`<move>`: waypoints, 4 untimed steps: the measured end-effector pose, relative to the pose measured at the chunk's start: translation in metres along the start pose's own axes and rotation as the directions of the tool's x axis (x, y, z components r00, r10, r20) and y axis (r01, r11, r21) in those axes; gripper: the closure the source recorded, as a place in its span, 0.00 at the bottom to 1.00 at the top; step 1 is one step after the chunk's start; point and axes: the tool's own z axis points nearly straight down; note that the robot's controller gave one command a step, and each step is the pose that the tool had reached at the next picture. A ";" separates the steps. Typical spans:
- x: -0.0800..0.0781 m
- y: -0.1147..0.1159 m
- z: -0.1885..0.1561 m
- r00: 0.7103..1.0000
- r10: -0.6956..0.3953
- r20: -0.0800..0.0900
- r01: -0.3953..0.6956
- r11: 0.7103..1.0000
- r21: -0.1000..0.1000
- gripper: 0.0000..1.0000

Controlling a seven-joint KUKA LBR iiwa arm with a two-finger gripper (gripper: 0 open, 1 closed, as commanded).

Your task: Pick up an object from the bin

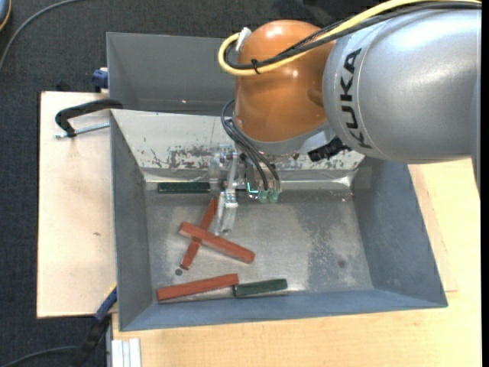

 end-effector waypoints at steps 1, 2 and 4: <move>0.050 -0.022 0.117 0.996 -0.086 -0.003 0.086 0.996 0.002 0.00; -0.008 -0.026 0.159 0.973 -0.232 0.014 0.232 0.973 0.000 0.00; 0.003 -0.024 -0.023 0.956 -0.294 0.022 0.294 0.956 0.002 1.00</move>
Offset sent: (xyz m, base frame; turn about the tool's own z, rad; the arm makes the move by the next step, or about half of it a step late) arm -0.0478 -0.0220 -0.1129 -0.0846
